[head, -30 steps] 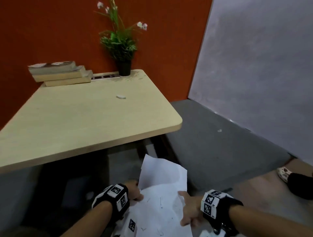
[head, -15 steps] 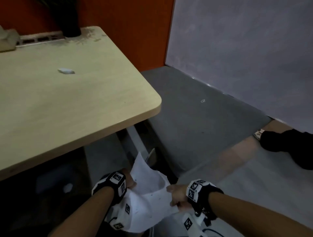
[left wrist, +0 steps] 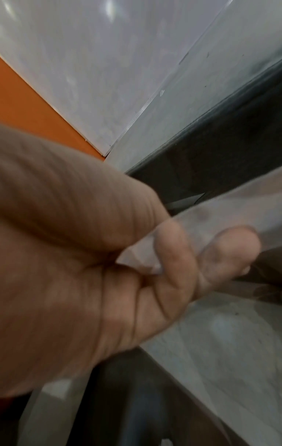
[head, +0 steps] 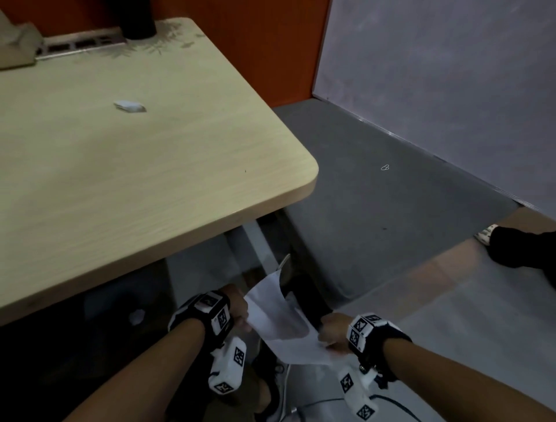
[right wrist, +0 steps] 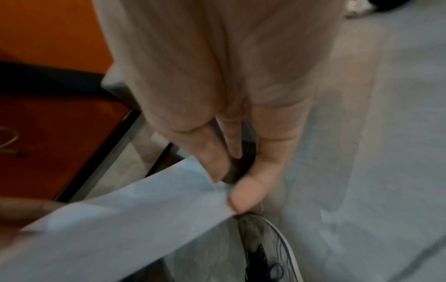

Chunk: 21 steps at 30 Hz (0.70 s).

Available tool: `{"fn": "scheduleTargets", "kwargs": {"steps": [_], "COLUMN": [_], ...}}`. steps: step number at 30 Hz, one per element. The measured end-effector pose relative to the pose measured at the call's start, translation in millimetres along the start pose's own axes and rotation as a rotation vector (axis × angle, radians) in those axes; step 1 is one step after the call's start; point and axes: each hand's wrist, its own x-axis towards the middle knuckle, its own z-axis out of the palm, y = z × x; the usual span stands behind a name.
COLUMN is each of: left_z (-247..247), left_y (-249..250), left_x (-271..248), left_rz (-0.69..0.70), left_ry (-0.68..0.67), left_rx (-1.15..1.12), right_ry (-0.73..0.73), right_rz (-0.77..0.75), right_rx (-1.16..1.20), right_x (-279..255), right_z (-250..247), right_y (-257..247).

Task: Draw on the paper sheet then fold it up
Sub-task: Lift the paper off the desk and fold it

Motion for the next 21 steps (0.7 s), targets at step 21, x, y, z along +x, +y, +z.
{"fn": "scheduleTargets", "kwargs": {"steps": [21], "left_z": [-13], "left_y": [15], "left_x": [-20], "left_rz": [0.129], "left_ry": [0.108], "left_rx": [-0.133], "right_ry": [-0.393], "right_rz": [-0.325], "right_rx": [0.568], "right_x": [-4], "right_z": [-19], "right_y": [-70]}}
